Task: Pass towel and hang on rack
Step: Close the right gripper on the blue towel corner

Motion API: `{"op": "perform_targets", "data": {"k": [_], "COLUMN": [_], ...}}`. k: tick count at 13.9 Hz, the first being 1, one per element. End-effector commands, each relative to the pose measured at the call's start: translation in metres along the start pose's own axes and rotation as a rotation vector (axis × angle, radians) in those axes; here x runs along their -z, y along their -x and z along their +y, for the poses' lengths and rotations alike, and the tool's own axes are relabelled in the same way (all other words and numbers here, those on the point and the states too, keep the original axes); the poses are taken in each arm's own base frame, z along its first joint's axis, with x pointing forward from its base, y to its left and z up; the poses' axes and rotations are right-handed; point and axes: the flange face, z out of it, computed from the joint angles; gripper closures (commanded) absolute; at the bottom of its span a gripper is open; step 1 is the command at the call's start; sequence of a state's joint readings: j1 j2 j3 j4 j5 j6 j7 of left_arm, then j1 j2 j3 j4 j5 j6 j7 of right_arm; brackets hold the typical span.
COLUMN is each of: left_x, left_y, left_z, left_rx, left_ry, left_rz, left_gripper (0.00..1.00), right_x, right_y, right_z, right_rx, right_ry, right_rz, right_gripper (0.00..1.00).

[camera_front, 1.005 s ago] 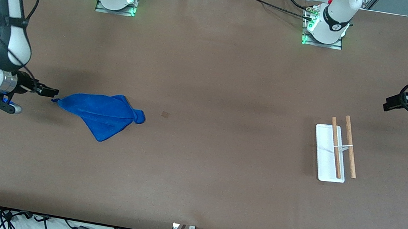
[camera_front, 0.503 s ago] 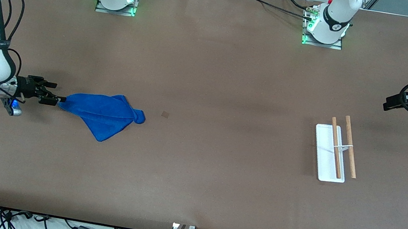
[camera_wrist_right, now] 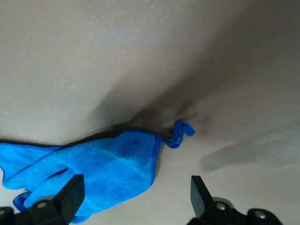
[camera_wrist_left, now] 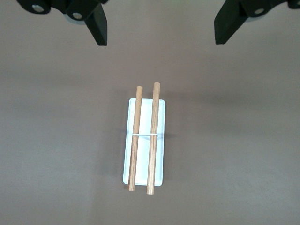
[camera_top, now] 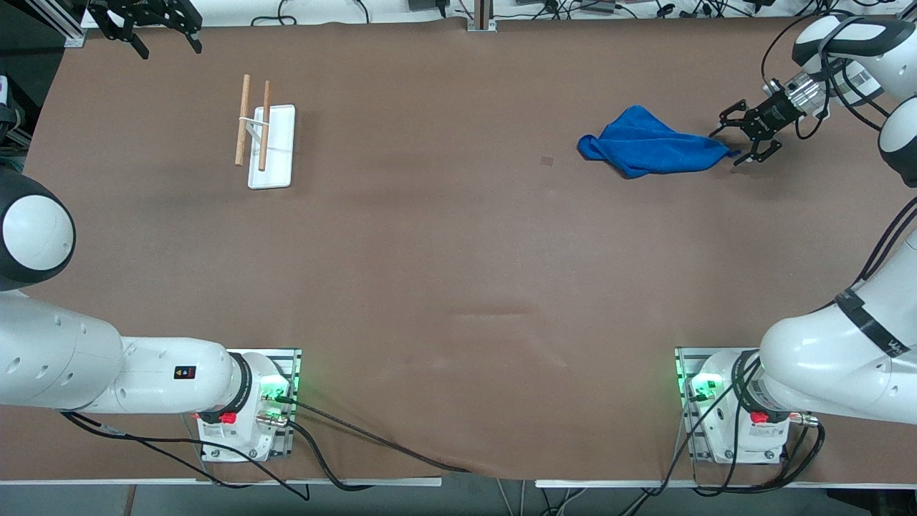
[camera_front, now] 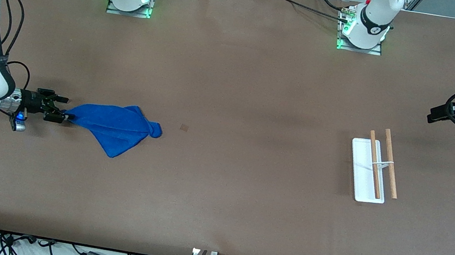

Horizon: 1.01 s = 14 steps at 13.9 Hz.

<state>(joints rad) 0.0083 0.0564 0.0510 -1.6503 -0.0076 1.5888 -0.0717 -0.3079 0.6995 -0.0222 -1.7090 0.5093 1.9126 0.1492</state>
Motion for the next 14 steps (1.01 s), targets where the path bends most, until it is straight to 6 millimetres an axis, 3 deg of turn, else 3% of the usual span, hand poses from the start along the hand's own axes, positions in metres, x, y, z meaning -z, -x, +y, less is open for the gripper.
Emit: {"op": "perform_targets", "data": {"k": [1, 10, 13, 14], "left_x": [0.003, 0.003, 0.003, 0.003], "left_y": [0.006, 0.005, 0.005, 0.005], "left_z": [-0.001, 0.0, -0.001, -0.001], "left_rx": [0.009, 0.012, 0.012, 0.013], "left_ry": [0.018, 0.03, 0.032, 0.032], "left_rz": [-0.005, -0.007, -0.007, -0.007], "left_gripper": [0.0, 0.0, 0.0, 0.0], "right_x": [0.005, -0.013, -0.017, -0.019], "right_y": [-0.004, -0.013, -0.015, -0.014], "right_z": [-0.001, 0.006, 0.004, 0.002], "right_rx": [0.007, 0.016, 0.057, 0.063], "right_ry": [-0.035, -0.03, -0.03, -0.027], "right_rz": [0.002, -0.004, 0.002, -0.001], "right_gripper": [0.0, 0.0, 0.2, 0.33]}}
